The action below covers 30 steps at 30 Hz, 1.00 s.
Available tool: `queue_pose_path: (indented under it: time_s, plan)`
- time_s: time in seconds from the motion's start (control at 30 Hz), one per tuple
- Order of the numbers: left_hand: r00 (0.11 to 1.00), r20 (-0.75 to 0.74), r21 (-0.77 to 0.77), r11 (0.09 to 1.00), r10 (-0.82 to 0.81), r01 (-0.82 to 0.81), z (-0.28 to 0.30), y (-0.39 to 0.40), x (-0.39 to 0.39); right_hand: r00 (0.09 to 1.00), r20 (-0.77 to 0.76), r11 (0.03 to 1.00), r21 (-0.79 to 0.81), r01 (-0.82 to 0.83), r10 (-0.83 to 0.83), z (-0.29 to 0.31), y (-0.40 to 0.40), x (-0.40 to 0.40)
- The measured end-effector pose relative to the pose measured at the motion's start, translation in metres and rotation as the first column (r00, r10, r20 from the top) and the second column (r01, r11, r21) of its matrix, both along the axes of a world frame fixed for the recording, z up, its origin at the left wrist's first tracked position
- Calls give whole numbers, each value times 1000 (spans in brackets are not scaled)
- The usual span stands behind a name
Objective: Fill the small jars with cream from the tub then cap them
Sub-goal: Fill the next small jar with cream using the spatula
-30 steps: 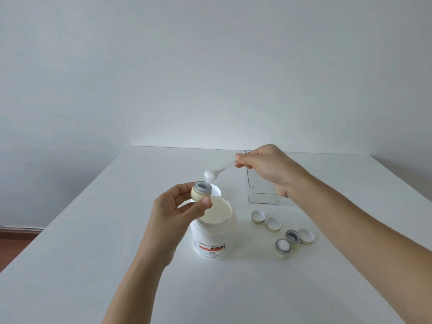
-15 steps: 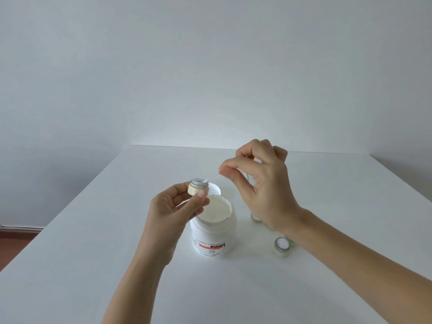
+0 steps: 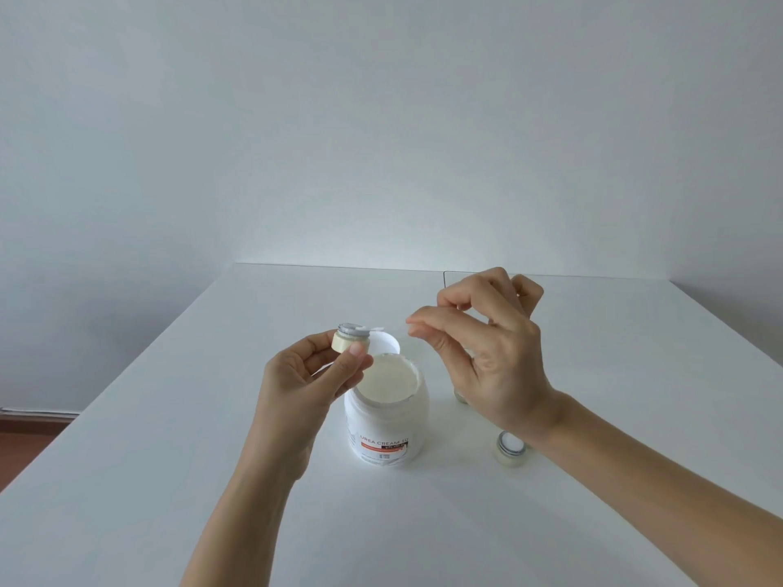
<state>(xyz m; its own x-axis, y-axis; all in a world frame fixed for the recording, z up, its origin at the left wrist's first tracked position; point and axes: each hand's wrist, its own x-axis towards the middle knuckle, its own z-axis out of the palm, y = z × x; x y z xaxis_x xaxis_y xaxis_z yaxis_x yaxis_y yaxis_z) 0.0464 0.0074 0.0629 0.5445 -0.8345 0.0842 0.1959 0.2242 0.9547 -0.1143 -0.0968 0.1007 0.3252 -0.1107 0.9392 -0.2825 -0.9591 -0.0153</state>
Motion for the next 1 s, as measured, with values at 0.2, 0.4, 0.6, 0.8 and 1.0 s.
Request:
queue_pose_path:
  time_s: [0.2,0.4,0.6,0.8,1.0]
  plan:
    - [1000,-25,-19,1000,0,-1,-2,3,4,998,68,959,284,-11,-8,2,-1,0]
    - [999,-33,-44,998,-36,34,-6,7,10,993,-114,789,613,44,34,-5,-8,5]
    - [997,-54,-56,997,-57,54,-6,9,10,868,-497,829,484,281,-4,-19,-7,24]
    - [995,-98,-61,998,-35,29,-7,11,14,781,-623,787,502,360,40,-21,-11,37]
    - [997,-70,-42,999,-25,23,-9,11,15,797,-584,646,669,367,152,-18,-13,37]
